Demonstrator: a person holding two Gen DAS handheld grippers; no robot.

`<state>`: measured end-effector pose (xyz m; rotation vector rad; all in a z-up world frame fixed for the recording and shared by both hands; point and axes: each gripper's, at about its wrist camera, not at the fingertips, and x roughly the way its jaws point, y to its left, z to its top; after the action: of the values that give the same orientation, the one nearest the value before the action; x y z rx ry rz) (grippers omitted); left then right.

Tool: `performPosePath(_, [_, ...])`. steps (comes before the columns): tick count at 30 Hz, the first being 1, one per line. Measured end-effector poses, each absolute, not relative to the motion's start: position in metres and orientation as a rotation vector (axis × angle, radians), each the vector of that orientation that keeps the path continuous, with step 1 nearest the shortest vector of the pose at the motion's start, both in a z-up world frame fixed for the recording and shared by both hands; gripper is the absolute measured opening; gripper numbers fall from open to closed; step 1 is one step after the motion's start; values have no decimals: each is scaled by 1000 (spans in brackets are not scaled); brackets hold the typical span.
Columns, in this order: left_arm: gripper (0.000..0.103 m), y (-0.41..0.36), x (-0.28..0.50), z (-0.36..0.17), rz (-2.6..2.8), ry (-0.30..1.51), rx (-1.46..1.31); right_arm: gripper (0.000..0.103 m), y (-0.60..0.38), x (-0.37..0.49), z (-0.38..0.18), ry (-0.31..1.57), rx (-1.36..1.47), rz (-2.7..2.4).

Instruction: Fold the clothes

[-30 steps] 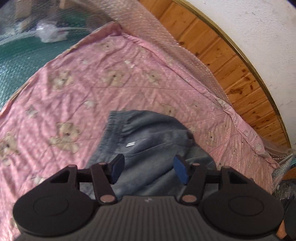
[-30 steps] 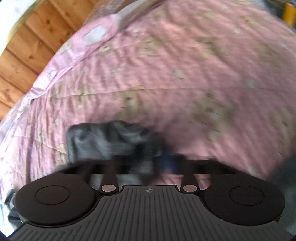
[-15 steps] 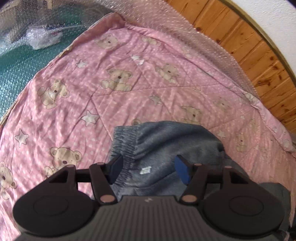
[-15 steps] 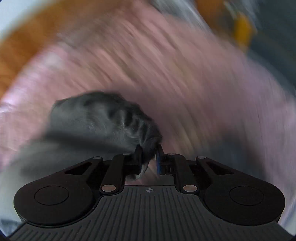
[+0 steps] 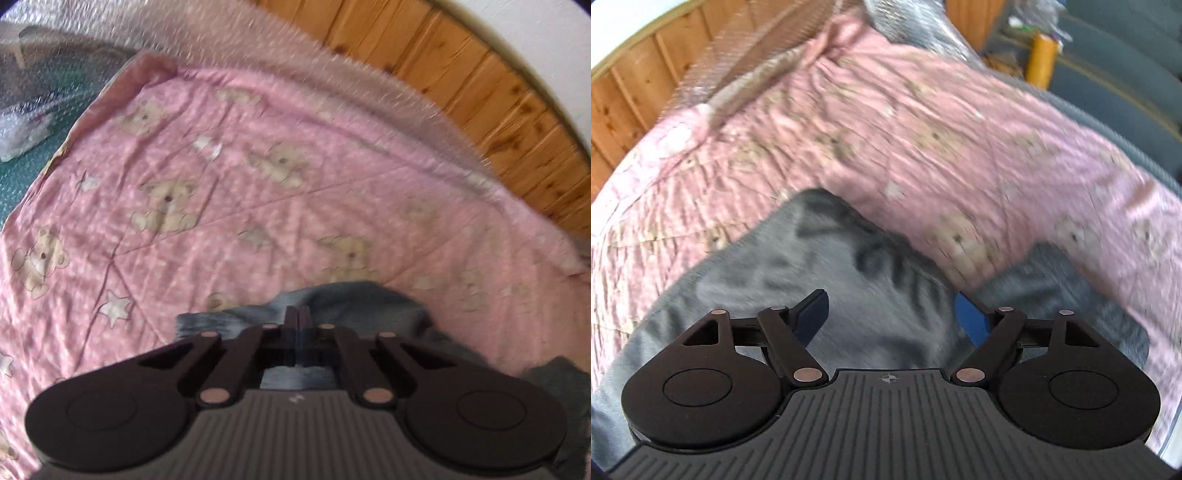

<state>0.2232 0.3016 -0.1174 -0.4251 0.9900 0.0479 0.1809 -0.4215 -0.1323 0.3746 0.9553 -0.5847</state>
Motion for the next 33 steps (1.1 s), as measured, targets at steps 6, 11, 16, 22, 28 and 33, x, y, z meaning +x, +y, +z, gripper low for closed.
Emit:
performPosePath(6, [0, 315, 155, -49, -12, 827, -452, 92, -431, 228, -122, 941, 228, -421])
performPosePath(11, [1, 330, 149, -53, 55, 874, -511, 85, -450, 289, -162, 1060, 95, -359])
performPosePath(16, [5, 315, 167, -75, 99, 962, -479, 6, -430, 308, -111, 951, -19, -197])
performPosePath(22, [16, 304, 174, -78, 85, 947, -488, 7, -422, 292, -6, 607, -379, -370])
performPosePath(28, [44, 307, 199, -110, 144, 1018, -417, 48, -462, 267, -73, 795, -79, -475])
performPosePath(33, [62, 321, 212, -134, 195, 1051, -401, 81, -473, 237, -129, 948, 149, -503])
